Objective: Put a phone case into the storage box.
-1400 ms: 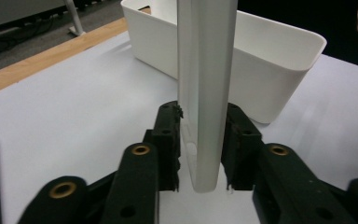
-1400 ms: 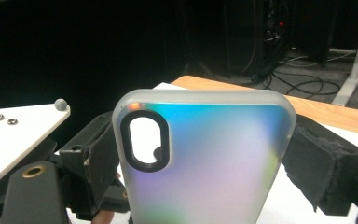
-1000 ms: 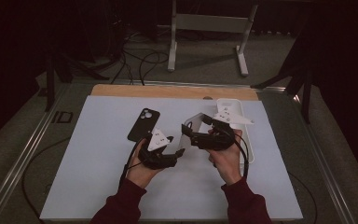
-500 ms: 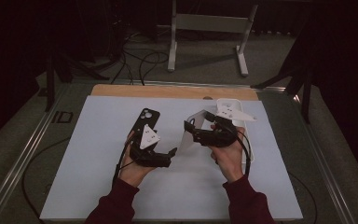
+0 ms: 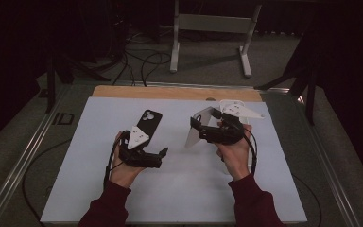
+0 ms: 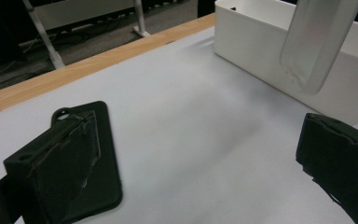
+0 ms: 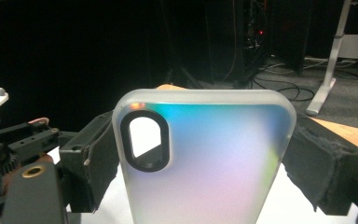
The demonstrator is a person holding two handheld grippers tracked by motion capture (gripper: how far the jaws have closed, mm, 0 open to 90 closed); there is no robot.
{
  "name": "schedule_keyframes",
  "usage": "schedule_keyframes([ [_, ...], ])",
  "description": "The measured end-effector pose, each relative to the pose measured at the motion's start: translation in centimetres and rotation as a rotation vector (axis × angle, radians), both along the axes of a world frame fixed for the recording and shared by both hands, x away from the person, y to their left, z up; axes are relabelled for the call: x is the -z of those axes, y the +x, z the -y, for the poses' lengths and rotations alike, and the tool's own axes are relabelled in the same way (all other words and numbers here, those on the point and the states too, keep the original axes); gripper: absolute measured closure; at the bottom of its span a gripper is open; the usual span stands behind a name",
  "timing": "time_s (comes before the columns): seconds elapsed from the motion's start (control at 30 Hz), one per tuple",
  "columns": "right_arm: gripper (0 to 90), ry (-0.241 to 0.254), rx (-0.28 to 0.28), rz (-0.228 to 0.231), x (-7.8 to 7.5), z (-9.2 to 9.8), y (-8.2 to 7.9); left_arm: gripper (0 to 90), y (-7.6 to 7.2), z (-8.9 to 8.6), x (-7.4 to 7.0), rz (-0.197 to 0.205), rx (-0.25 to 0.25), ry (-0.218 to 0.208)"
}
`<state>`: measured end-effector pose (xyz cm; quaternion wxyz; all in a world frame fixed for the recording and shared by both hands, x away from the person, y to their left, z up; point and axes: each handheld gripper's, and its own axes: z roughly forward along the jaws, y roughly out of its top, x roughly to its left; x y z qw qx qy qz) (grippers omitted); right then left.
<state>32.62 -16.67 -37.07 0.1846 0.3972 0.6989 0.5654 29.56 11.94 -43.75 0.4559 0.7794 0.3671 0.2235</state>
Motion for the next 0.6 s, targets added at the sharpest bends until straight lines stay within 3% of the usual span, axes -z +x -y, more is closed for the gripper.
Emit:
schedule_keyframes([
  [0.6,16.6,-0.002,0.061,0.004,-0.6,1.3,1.4,0.0,-0.3,-3.1,0.9,0.032,-0.061,0.023],
])
